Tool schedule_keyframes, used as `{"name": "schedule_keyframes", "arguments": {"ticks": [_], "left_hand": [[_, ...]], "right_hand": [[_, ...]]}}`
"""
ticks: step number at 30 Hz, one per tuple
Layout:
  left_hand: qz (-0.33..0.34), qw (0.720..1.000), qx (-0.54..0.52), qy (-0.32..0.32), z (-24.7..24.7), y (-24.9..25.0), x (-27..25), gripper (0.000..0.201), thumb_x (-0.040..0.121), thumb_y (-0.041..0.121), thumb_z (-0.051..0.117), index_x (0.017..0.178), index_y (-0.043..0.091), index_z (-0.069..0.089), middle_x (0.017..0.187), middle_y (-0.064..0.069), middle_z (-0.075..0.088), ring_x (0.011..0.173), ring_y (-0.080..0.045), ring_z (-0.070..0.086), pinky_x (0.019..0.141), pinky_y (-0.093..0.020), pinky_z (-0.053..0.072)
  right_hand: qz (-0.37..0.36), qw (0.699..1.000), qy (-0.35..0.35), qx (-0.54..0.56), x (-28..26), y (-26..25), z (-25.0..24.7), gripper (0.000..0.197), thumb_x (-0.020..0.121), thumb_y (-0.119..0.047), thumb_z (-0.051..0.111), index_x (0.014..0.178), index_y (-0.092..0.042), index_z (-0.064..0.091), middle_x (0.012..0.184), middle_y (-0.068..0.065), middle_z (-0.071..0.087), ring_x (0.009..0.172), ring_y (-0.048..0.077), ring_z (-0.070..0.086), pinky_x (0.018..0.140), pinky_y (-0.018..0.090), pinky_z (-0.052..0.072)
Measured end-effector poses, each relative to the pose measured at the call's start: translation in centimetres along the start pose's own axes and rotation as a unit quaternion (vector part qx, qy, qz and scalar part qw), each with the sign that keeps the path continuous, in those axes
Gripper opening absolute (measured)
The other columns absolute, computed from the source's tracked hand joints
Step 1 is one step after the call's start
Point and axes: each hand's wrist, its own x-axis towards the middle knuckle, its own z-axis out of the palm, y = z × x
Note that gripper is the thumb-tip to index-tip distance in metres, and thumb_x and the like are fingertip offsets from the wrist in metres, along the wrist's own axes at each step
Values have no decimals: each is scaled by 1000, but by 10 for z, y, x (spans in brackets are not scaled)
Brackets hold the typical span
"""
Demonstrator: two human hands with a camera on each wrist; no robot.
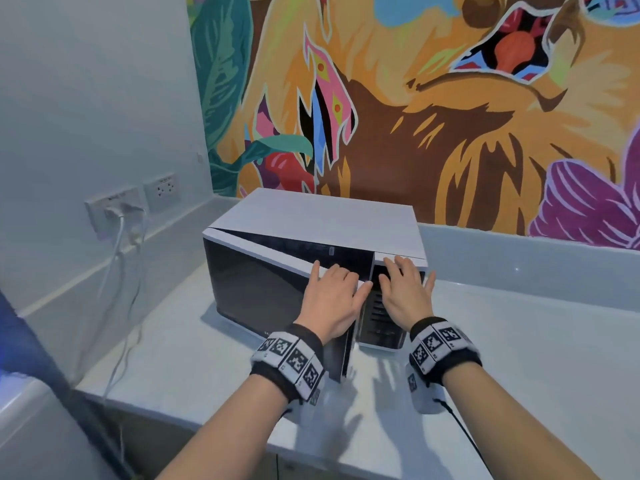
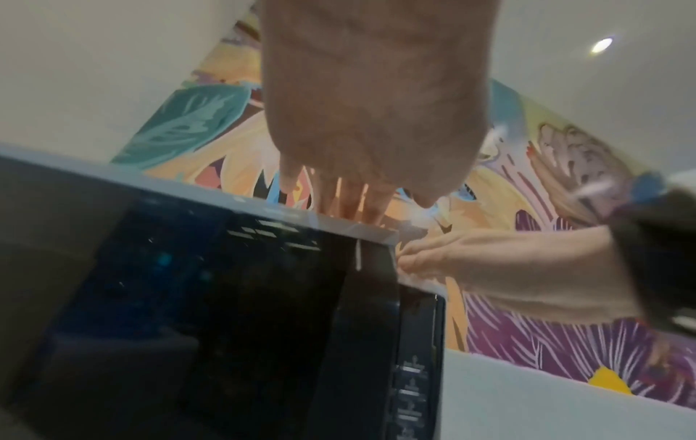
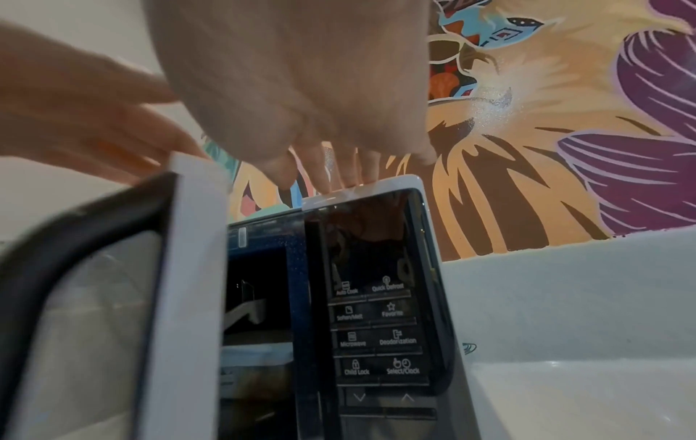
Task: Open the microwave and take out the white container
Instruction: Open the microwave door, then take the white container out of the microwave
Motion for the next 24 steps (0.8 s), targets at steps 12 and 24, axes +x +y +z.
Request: {"name": "schedule_keyframes", "arguments": {"ticks": [12,24], "left_hand": [[-267,957,98,64,-57,-28,-162,32,89,41,51,97,12,63,99,-9,57,89,-26,56,69,-37,52],[-393,890,185,140,-49,-108,-188,56,79,38,48,122,3,59,116,-27,58,106,-44,56,99,-64,30]], "right_hand": [[-172,981,51,78,-21,-34,29,38,91,-21,45,126,-11,57,131,12,52,121,28,47,107,40,39],[266,827,-230,440,58,-60,130,46,96,-17,43,135,6,41,139,22,48,127,32,50,92,29,49]]}}
